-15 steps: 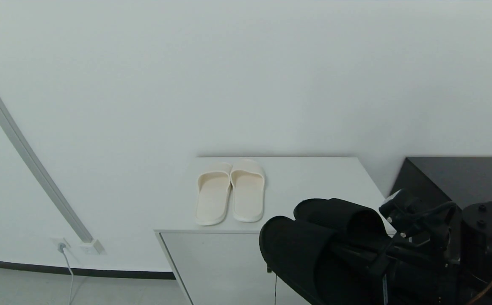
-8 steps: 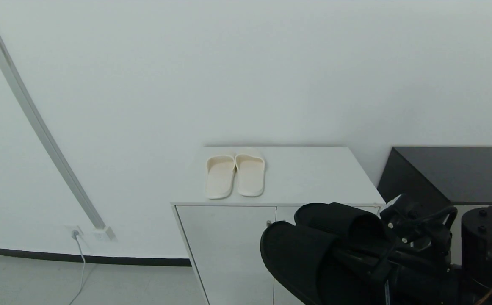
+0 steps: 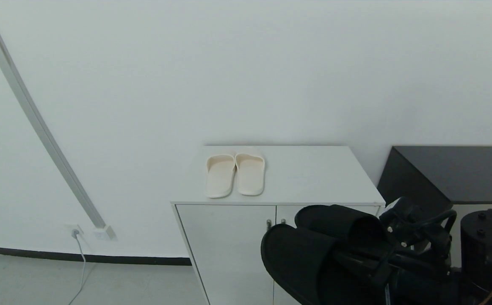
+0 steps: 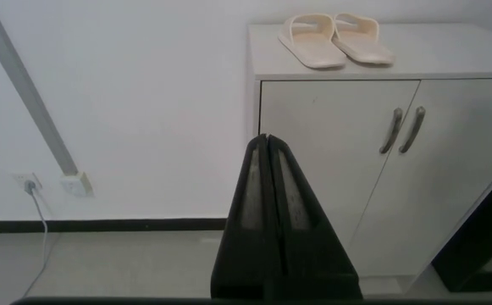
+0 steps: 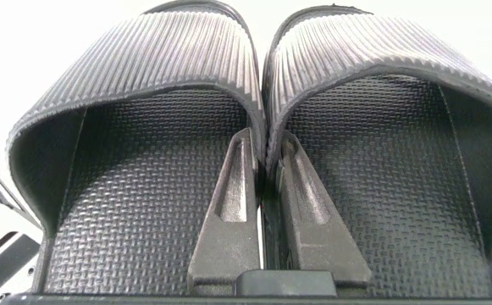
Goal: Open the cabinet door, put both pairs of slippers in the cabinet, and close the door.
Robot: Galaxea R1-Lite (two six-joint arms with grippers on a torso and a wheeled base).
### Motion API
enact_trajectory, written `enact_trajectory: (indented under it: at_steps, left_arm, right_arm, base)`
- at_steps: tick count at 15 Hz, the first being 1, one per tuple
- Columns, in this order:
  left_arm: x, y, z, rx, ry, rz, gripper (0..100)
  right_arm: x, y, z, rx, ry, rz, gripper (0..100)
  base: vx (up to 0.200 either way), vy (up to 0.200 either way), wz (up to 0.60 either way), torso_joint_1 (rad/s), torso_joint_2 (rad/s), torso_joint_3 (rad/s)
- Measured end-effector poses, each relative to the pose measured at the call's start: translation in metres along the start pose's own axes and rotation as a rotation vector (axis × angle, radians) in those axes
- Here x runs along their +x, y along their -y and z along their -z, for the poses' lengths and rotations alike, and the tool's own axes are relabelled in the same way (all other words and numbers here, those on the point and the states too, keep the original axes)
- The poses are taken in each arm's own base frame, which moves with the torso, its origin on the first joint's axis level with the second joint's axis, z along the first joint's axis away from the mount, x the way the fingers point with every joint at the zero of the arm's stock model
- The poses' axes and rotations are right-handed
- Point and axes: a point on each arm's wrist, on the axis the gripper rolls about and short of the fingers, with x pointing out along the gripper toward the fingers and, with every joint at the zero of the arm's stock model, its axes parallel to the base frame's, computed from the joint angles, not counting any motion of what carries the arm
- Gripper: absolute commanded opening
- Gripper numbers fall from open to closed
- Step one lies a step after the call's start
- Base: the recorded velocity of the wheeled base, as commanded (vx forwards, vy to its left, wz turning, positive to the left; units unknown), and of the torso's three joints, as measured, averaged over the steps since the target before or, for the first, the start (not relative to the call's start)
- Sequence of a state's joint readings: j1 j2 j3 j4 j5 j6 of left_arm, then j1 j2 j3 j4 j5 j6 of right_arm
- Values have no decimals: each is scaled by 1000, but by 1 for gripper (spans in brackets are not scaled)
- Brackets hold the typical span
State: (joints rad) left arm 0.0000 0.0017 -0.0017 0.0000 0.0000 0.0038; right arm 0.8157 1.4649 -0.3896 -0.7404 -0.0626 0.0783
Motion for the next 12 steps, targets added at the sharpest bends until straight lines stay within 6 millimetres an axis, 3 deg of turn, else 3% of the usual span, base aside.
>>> enact_trajectory:
  at_steps: [6,12]
  left_arm:
    - [0,0,0,-4,0,-2,0]
    - [0,0,0,-3,0,-3,0]
  right_arm:
    - [0,0,2,-1,-6,0,0]
    - [-1,0,5,-4,-18,-2,0]
  base:
    - [0,0,0,-13,21,15]
    - [0,0,0,-157,360,195]
